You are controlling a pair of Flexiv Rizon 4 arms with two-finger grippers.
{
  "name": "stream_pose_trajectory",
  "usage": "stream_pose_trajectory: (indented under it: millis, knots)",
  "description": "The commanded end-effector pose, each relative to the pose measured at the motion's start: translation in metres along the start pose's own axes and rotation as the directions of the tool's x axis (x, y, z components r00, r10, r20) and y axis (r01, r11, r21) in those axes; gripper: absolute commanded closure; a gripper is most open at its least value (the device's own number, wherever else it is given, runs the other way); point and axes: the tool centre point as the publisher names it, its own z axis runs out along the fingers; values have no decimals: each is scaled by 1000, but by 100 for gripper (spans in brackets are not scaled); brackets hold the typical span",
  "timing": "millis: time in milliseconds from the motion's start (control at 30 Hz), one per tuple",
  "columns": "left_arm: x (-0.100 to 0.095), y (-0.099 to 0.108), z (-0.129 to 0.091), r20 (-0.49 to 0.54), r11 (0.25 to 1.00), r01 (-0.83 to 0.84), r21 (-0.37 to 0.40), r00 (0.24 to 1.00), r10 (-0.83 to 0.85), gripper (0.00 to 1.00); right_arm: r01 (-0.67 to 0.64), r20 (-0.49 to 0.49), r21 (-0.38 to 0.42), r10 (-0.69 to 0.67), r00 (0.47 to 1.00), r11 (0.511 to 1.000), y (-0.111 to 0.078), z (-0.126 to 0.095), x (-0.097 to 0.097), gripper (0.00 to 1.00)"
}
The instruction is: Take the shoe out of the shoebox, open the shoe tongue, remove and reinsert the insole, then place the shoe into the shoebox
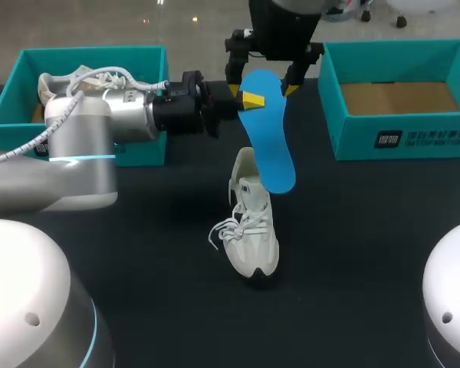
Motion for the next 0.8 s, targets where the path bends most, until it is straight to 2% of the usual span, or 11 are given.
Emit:
stream_pose_trajectory:
  millis: [33, 167, 367, 400, 467, 800]
  knots:
    - [0, 1, 0, 4, 1000, -1, 1, 1000, 1, 100, 2, 32, 11, -2, 999, 1000, 3, 0, 6, 19]
    - [0, 1, 0, 5, 1000, -3, 1, 1000, 3, 100, 2, 77, 18, -3, 997, 1000, 2, 0, 8, 20]
    - [0, 1, 0, 5, 1000, -5, 0, 1000, 5, 100, -10, 79, 26, 8, 997, 1000, 0, 3, 9, 26]
    - [0, 1, 0, 5, 1000, -5, 0, 1000, 5, 100, -12, 80, 28, 10, 997, 1000, 0, 4, 9, 32]
    - [0, 1, 0, 5, 1000, -5, 0, 1000, 5, 100, -14, 81, 30, 11, 997, 999, 0, 4, 9, 35]
    - [0, 2, 1, 8, 1000, -6, 2, 1000, 6, 100, -21, 89, 35, 18, 996, 999, -1, 5, 7, 32]
